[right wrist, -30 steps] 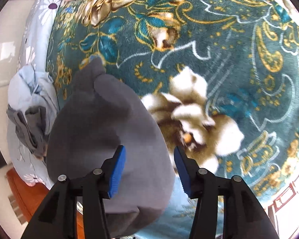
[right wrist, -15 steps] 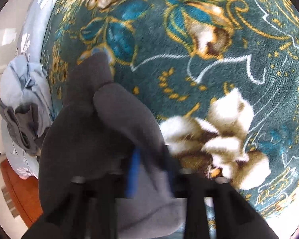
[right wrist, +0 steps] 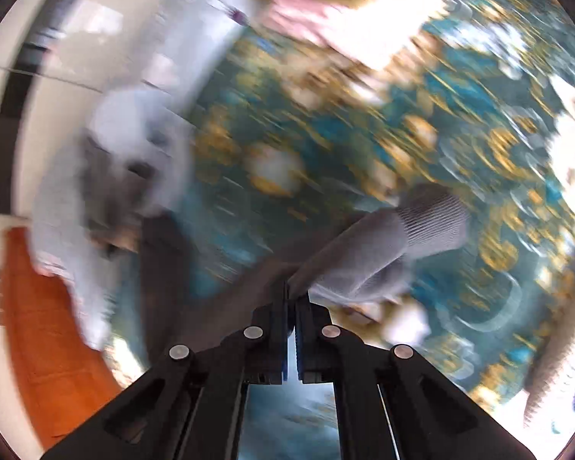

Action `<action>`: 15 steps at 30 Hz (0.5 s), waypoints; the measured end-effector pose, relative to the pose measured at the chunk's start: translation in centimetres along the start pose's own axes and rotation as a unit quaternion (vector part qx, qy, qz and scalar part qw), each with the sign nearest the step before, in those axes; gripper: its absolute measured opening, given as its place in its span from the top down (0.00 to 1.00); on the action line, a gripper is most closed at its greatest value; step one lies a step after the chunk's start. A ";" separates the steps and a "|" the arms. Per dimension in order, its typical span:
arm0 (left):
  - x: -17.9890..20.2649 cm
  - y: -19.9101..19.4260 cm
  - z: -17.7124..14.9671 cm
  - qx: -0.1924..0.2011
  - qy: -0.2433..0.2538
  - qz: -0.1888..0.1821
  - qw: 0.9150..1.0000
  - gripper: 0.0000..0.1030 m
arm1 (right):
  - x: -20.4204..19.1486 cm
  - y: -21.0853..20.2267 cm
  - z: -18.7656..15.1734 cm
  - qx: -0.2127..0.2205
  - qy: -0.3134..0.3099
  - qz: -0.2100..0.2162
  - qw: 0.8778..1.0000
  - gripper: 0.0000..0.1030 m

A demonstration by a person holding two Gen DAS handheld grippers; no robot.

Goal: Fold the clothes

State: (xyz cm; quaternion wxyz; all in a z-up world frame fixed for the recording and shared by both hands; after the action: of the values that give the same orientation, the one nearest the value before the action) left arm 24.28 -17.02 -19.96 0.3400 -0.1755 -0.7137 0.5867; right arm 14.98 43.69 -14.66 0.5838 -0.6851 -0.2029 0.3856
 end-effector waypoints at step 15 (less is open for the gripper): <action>-4.8 4.5 -2.5 -0.030 -0.086 0.025 0.996 0.98 | 8.0 3.2 -5.4 -0.061 0.071 -0.073 0.993 0.97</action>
State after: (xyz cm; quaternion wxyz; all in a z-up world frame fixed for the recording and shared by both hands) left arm 28.69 -17.23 -25.41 0.2571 -0.1526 -0.7530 0.5861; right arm 23.48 45.30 -19.89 0.5804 -0.7284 -0.2340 0.2790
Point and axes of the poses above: each gripper's, at about its wrist camera, not at the fingertips, and y roughly the way its jaws point, x to its right, z to its top, the point moved 4 cm from there along y, roughly the way its jaws point, and after that the axes turned 2 degrees about -z, right-handed, at the moved point
